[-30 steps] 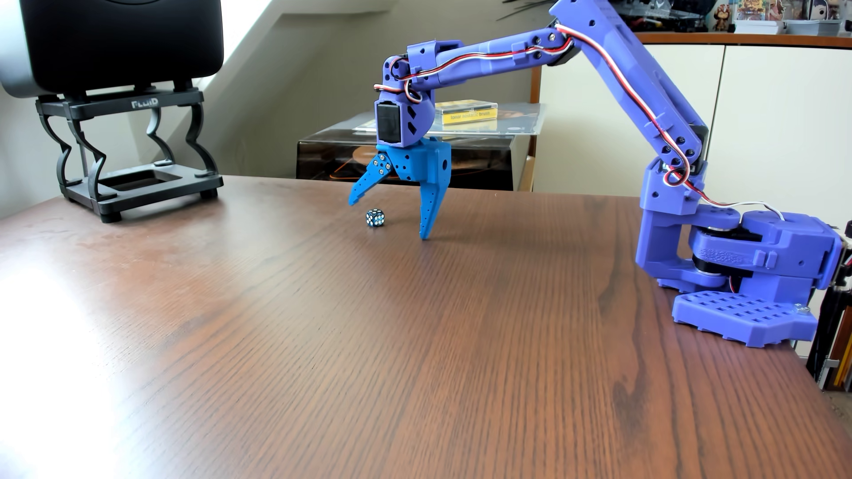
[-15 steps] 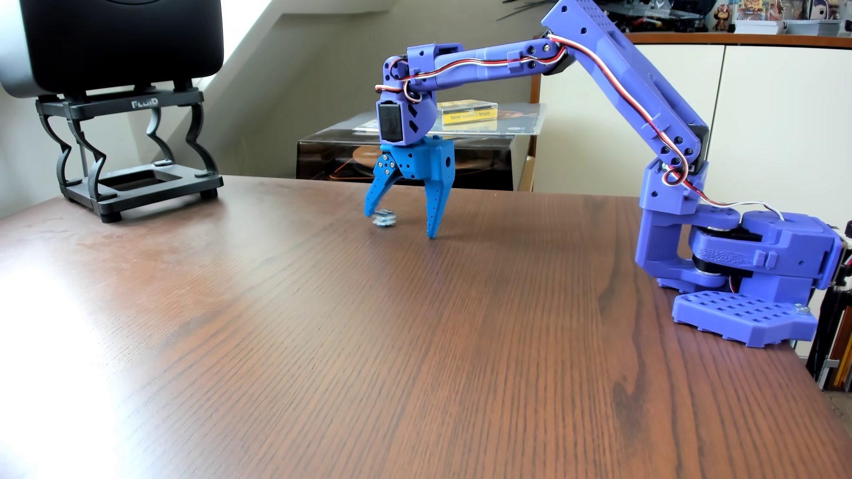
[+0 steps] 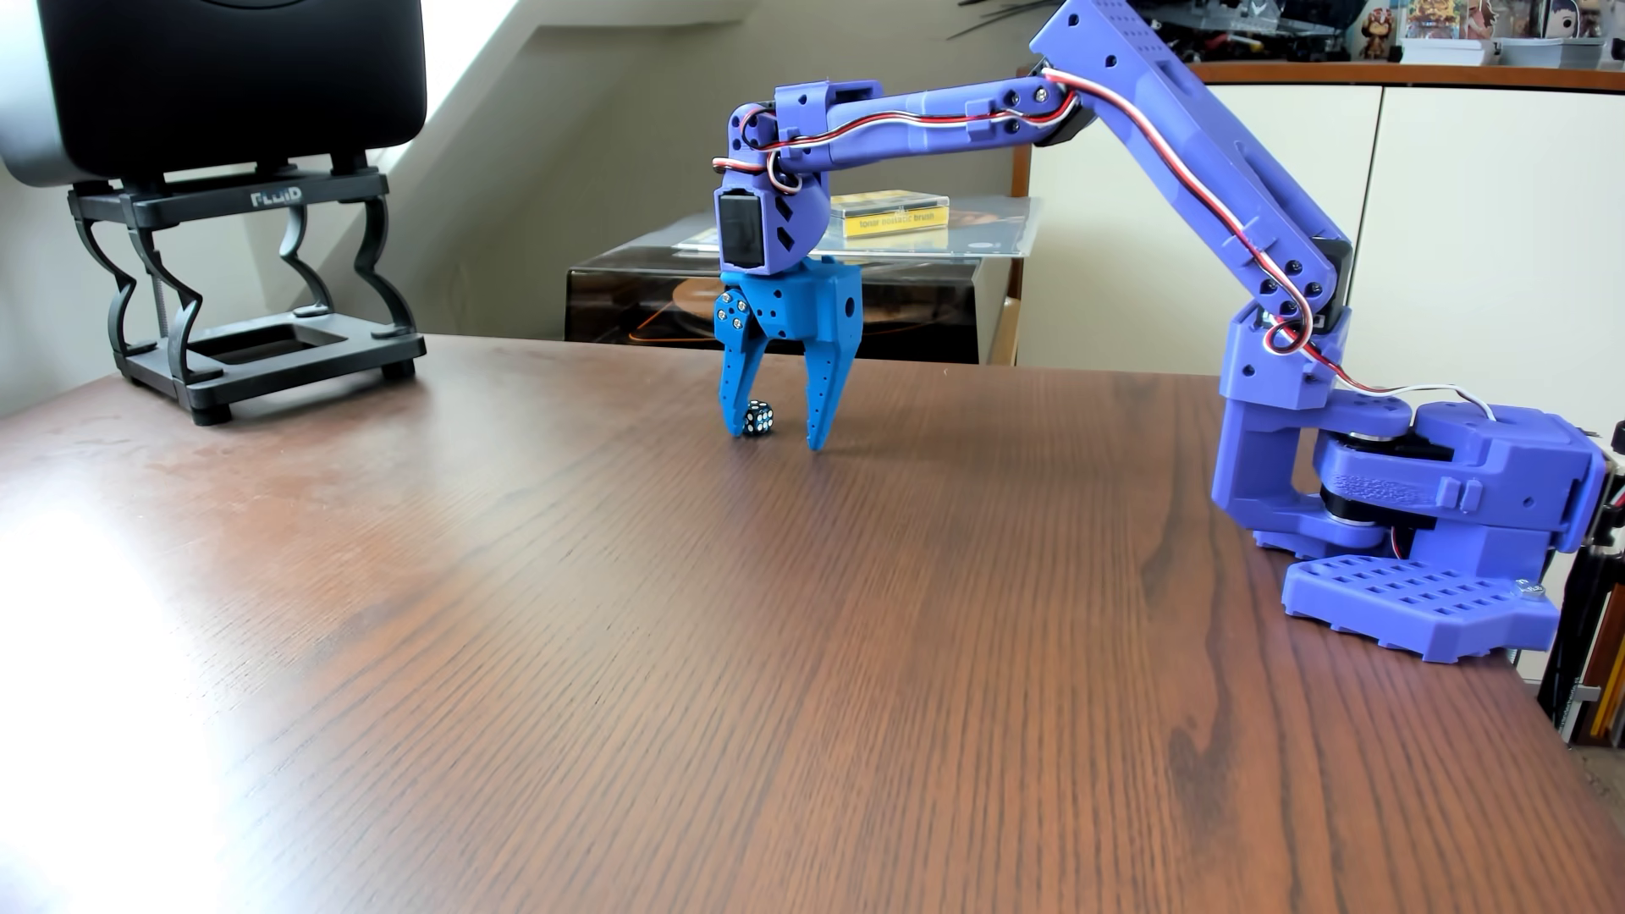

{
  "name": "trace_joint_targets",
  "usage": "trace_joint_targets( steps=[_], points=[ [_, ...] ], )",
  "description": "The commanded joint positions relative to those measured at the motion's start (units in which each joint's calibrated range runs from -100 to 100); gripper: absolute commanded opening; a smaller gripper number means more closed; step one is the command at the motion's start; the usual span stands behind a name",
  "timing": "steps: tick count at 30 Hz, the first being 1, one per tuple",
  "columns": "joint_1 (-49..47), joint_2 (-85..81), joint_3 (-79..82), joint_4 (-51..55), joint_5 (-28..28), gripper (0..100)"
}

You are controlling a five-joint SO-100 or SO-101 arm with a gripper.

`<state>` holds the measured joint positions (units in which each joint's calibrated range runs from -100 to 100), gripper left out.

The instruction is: Grab the blue dice

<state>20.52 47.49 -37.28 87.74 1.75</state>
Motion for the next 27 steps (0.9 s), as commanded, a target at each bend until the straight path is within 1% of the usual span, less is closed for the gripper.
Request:
trace_joint_targets(
  steps=[1, 10, 18, 27],
  points=[
    [0.8, -1.8, -8.6, 0.7, -0.2, 27],
    [1.7, -1.5, -9.6, 0.7, -0.2, 27],
    [3.5, 5.0, -10.4, 0.5, -0.1, 27],
    [3.5, 4.6, -10.4, 0.6, -0.2, 26]
  ],
)
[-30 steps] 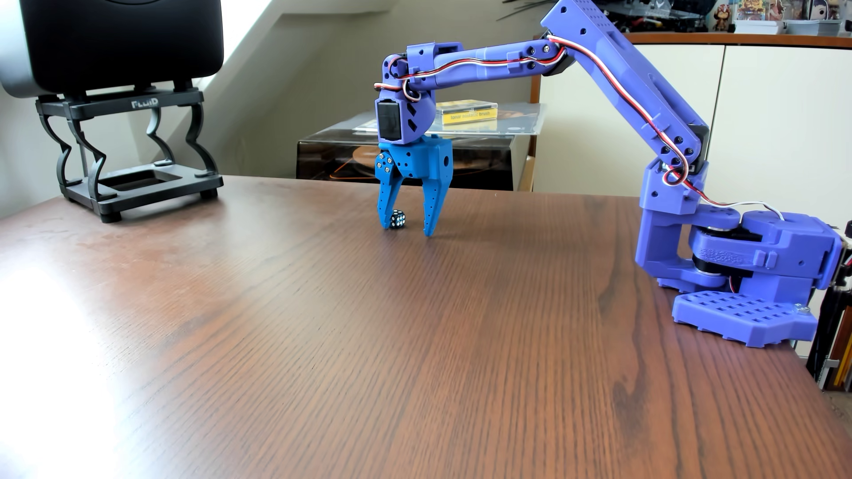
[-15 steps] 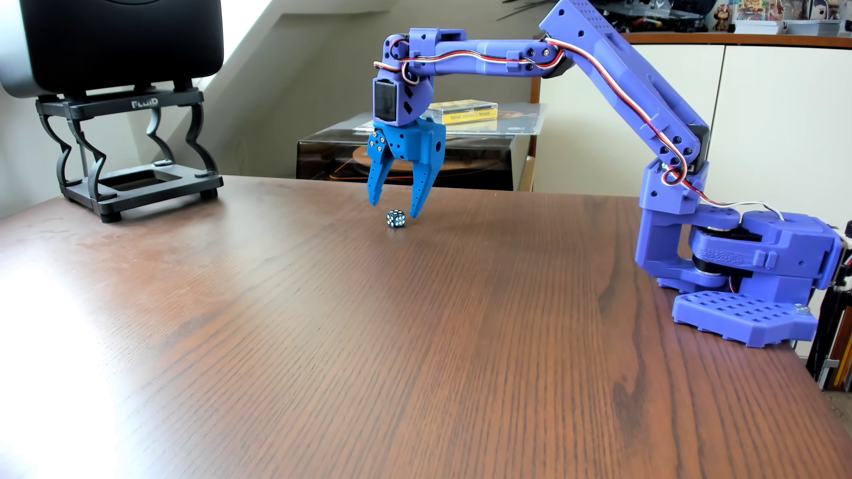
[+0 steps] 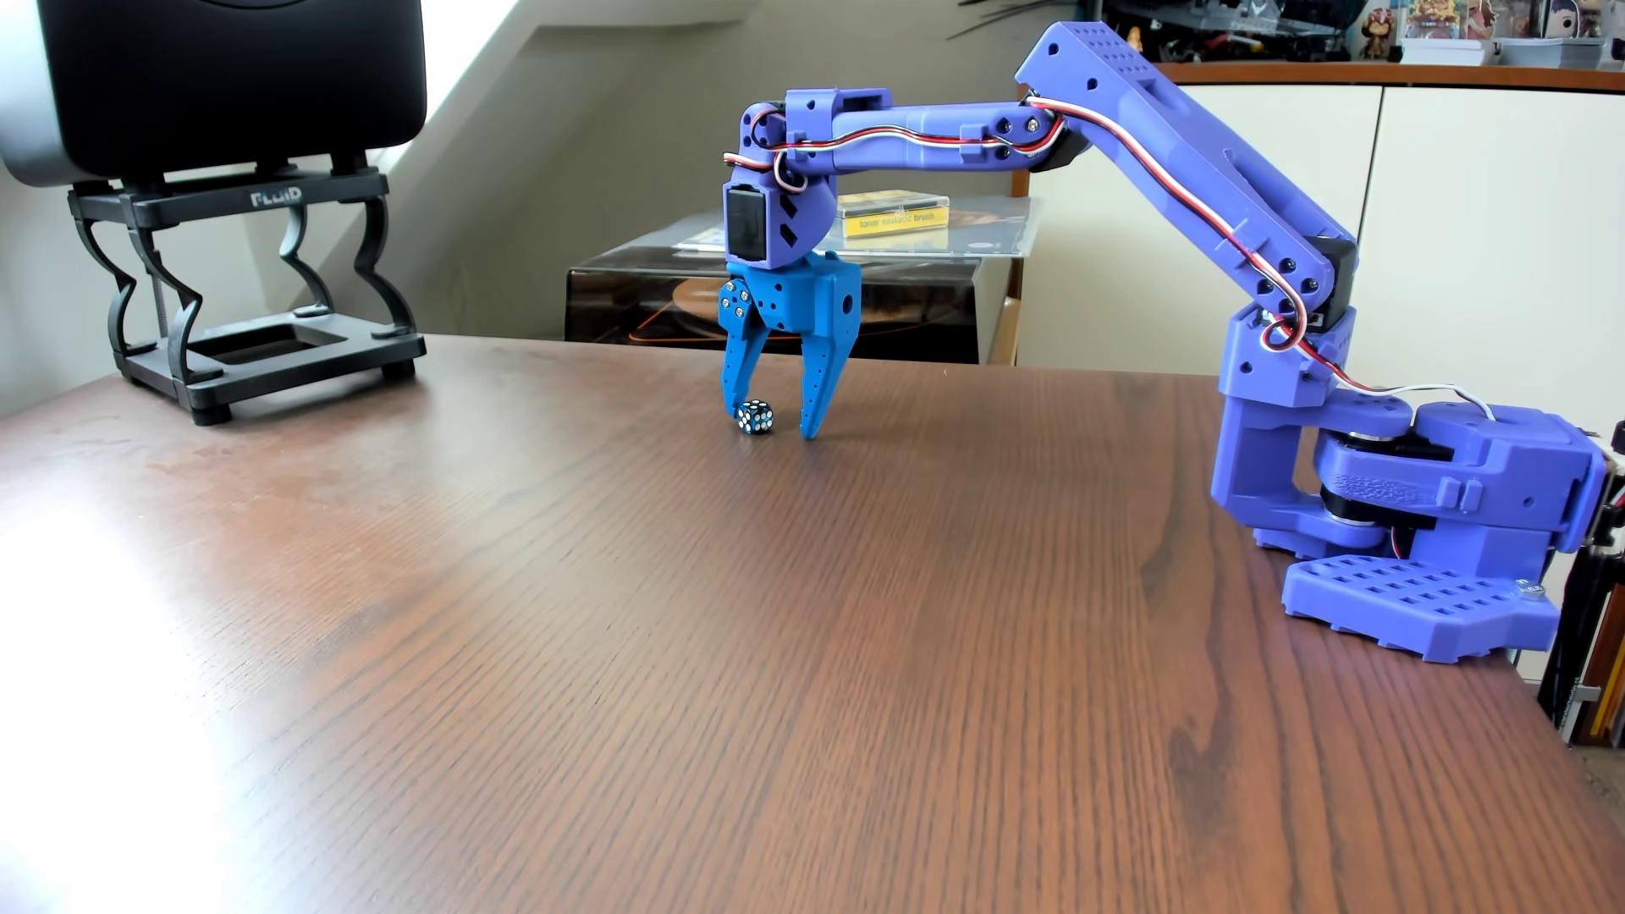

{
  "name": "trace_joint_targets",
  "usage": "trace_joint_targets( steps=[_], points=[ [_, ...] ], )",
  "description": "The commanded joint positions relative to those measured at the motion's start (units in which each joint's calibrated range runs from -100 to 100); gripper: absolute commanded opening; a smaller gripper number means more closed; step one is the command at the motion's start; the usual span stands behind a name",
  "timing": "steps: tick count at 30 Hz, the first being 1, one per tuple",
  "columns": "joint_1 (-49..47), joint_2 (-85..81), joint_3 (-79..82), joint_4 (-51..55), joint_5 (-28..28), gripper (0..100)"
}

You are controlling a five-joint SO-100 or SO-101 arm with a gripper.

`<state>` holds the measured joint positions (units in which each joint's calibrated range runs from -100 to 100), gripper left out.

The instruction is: Grab the blue dice

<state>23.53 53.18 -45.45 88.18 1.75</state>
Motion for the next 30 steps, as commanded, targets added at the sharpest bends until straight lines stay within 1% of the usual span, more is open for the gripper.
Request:
trace_joint_targets(
  steps=[1, 3, 4, 6, 8, 9, 10, 11, 13, 18, 24, 30],
  points=[
    [0.5, -1.1, -2.2, 0.2, -0.2, 26],
    [0.5, -1.0, -2.2, 0.2, -0.2, 25],
    [0.5, -0.9, -2.2, 0.2, -0.2, 23],
    [0.5, -0.6, -2.2, 0.2, -0.2, 14],
    [0.5, -0.4, -2.2, 0.1, -0.2, 2],
    [0.5, -0.4, -2.2, 0.1, -0.2, 0],
    [0.5, -0.4, -2.2, 0.1, -0.2, 2],
    [0.5, -0.4, -2.2, 0.2, -0.2, 3],
    [0.6, -0.4, -2.1, 0.3, -0.2, 1],
    [0.9, -2.8, -3.1, 0.4, -0.2, 1],
    [-0.5, -16.0, -3.2, 0.4, -0.3, 1],
    [-1.5, -35.4, -3.9, 2.9, -1.5, 2]
  ],
)
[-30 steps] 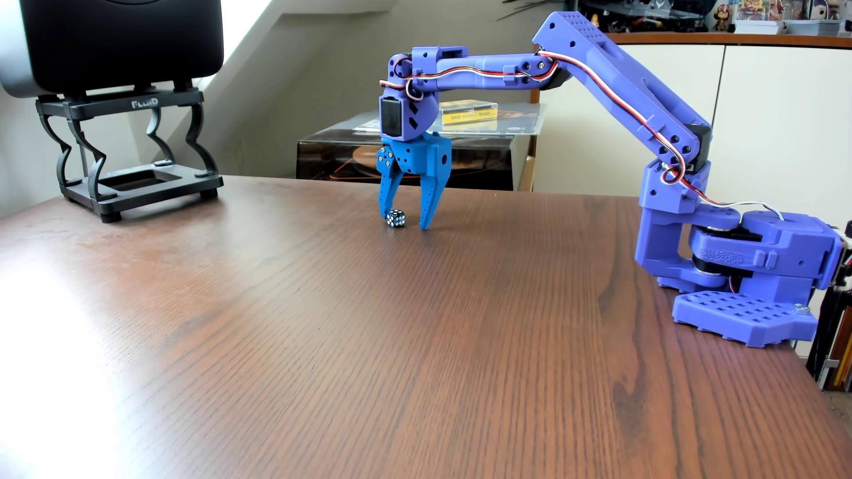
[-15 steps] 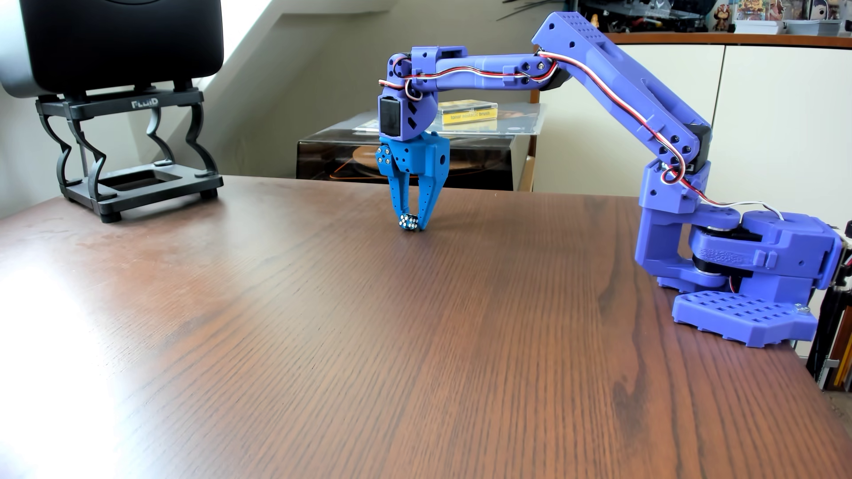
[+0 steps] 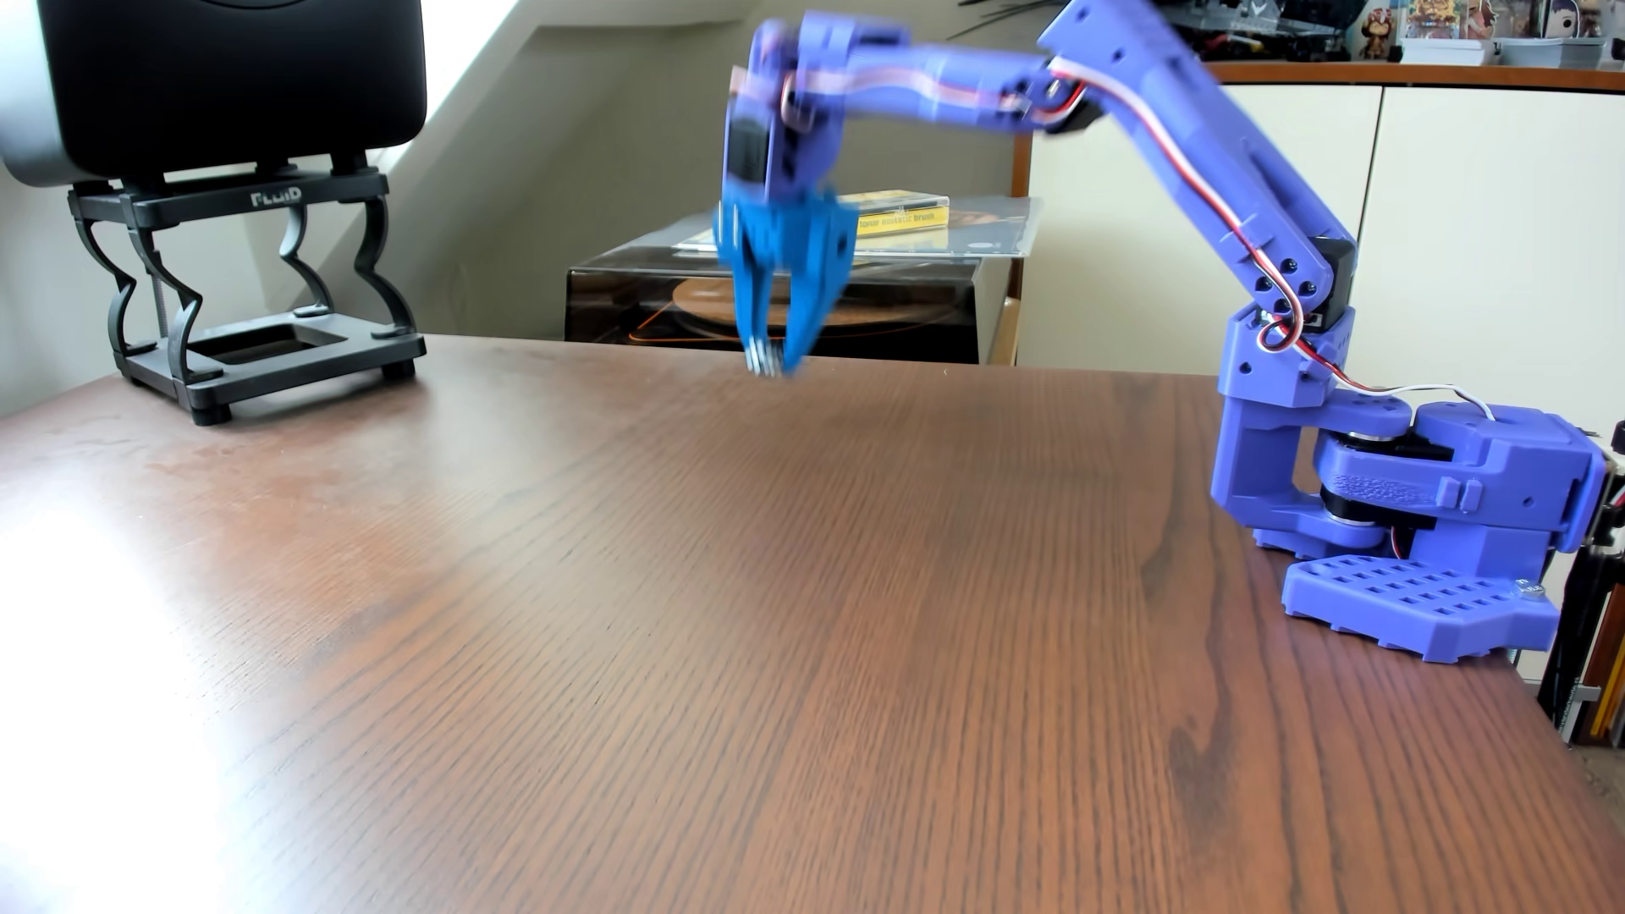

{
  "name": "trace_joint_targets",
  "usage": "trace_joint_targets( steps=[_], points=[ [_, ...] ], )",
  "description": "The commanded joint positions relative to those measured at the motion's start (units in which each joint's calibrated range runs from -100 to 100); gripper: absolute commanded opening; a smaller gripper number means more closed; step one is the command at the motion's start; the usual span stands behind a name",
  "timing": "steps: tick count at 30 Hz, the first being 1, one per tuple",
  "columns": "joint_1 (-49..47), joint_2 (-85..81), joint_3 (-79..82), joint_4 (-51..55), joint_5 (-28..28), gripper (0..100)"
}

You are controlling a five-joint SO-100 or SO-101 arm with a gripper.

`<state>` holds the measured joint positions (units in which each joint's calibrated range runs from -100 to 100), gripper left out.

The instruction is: Grab the blue dice

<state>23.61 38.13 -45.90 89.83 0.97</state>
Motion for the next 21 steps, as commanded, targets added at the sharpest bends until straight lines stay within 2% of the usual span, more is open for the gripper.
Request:
trace_joint_targets(
  steps=[1, 7, 14, 21],
  points=[
    [-2.2, -23.9, -3.5, 1.8, -0.8, 2],
    [-10.8, -48.4, 4.8, 4.7, -0.4, 2],
    [-30.7, -80.8, 33.2, 6.8, 1.2, 2],
    [-32.9, -95.9, 60.9, 1.1, 2.6, 2]
  ],
)
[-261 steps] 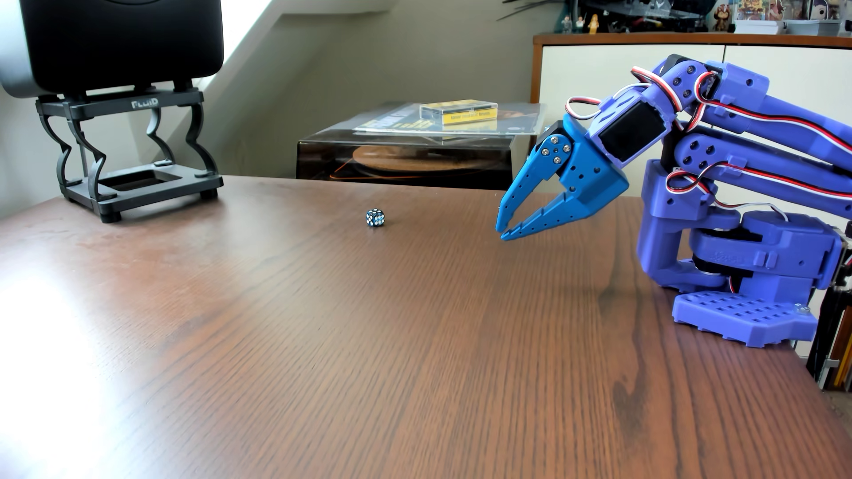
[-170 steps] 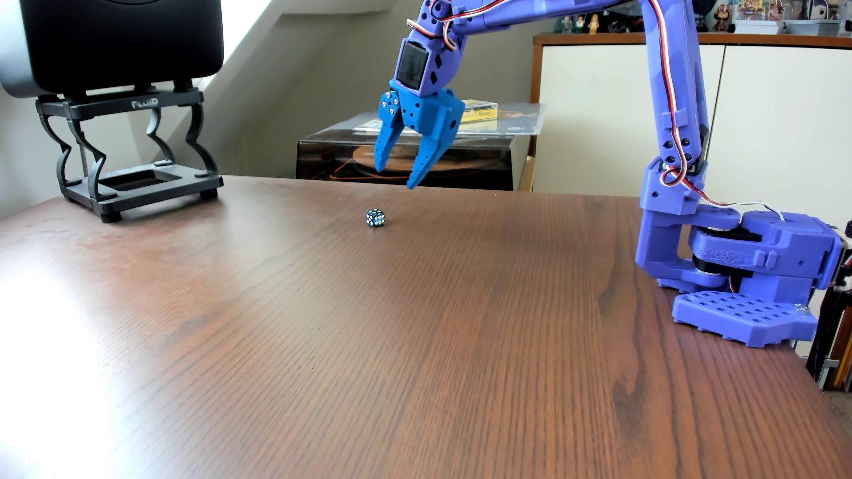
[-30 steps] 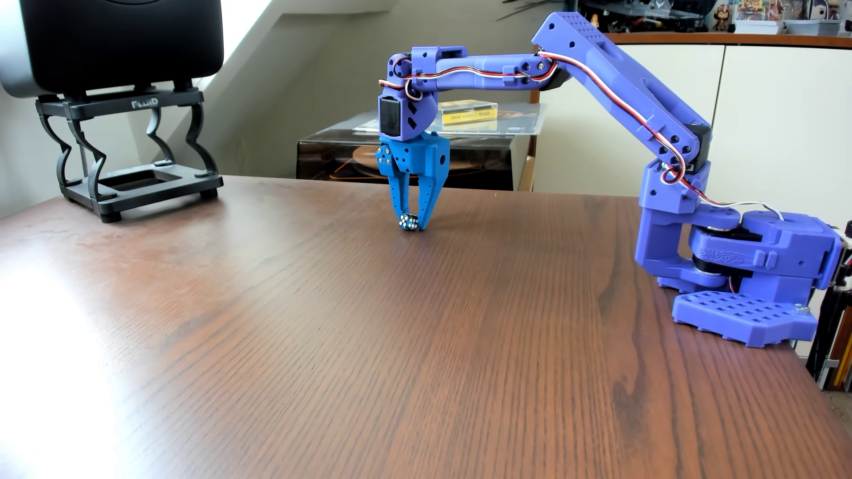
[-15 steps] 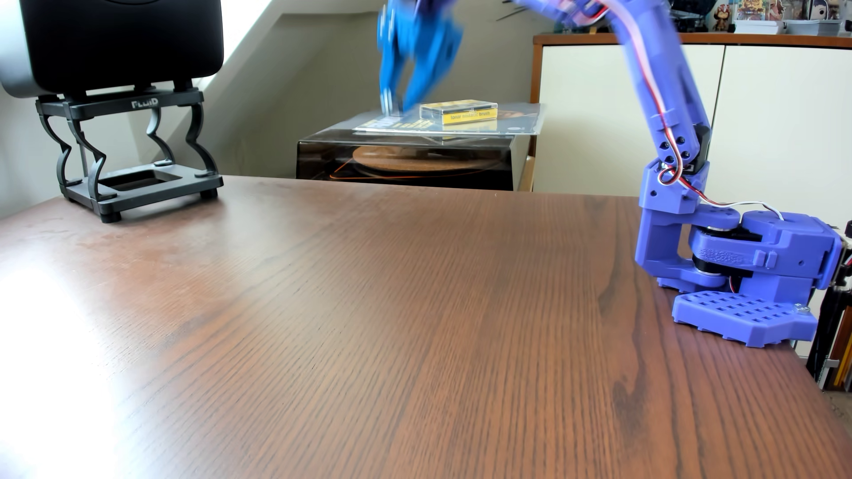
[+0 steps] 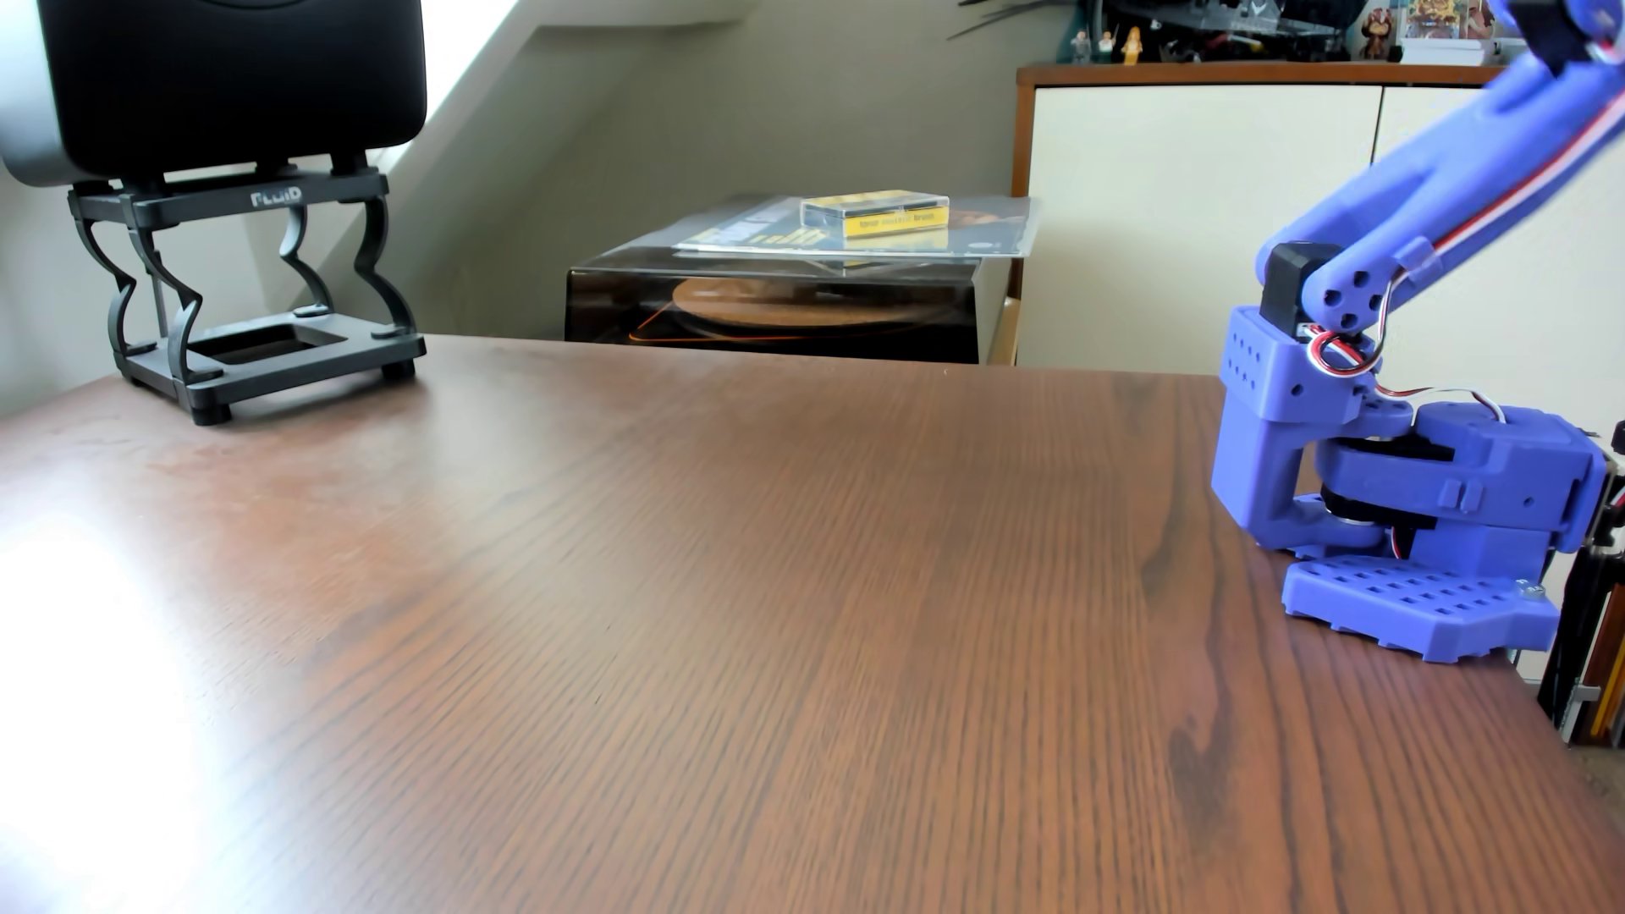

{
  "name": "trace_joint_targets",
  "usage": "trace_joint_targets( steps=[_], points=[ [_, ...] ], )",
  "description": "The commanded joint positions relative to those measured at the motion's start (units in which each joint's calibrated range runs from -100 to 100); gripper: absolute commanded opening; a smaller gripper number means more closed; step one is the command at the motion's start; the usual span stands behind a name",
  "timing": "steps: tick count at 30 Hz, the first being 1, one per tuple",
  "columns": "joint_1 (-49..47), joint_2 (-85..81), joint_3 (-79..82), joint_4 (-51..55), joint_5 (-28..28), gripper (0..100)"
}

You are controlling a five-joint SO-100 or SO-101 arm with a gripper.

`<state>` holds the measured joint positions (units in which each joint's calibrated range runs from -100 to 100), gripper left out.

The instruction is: Grab the blue dice

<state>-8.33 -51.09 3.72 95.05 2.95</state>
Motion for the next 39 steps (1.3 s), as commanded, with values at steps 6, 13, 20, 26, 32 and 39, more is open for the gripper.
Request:
trace_joint_targets(
  steps=[6, 13, 20, 26, 32, 39],
  points=[
    [-0.8, -13.2, 27.9, -11.5, 0.8, 2],
    [0.5, -13.5, 29.5, -13.9, 3.6, 3],
    [6.6, -12.4, 37.0, -18.1, 6.0, 26],
    [11.6, -15.0, 44.3, -19.8, 7.0, 32],
    [11.7, -18.4, 44.5, -19.8, 7.0, 32],
    [12.2, -18.4, 45.1, -19.8, 6.7, 32]
  ],
)
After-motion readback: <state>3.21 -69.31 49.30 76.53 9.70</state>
